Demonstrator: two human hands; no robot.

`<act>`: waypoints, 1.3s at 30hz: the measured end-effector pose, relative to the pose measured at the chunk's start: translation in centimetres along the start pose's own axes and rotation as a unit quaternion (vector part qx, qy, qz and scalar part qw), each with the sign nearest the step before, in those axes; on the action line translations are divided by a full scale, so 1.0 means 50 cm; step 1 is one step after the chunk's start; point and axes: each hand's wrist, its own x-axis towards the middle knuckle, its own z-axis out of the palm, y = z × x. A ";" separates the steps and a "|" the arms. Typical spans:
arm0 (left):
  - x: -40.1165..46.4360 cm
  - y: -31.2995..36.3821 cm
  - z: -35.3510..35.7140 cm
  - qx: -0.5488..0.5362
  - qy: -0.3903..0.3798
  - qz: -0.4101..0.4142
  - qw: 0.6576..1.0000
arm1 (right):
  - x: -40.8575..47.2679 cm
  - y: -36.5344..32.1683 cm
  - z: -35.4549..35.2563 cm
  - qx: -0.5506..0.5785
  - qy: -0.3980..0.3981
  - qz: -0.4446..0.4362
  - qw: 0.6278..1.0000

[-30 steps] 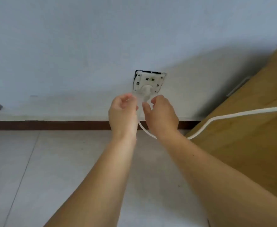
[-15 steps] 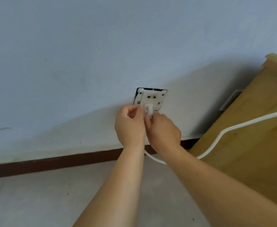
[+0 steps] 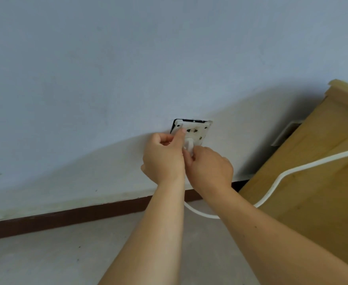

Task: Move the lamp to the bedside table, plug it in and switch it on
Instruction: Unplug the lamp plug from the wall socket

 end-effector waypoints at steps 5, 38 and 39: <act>0.010 -0.008 -0.001 0.065 0.008 0.012 0.998 | 0.000 0.000 -0.003 0.002 -0.003 0.006 1.000; -0.047 0.001 0.001 0.071 -0.091 0.143 0.983 | -0.104 0.083 -0.075 0.046 0.052 0.045 0.997; -0.048 0.004 -0.004 0.061 -0.117 0.142 0.981 | -0.101 0.082 -0.081 0.054 0.059 0.046 0.996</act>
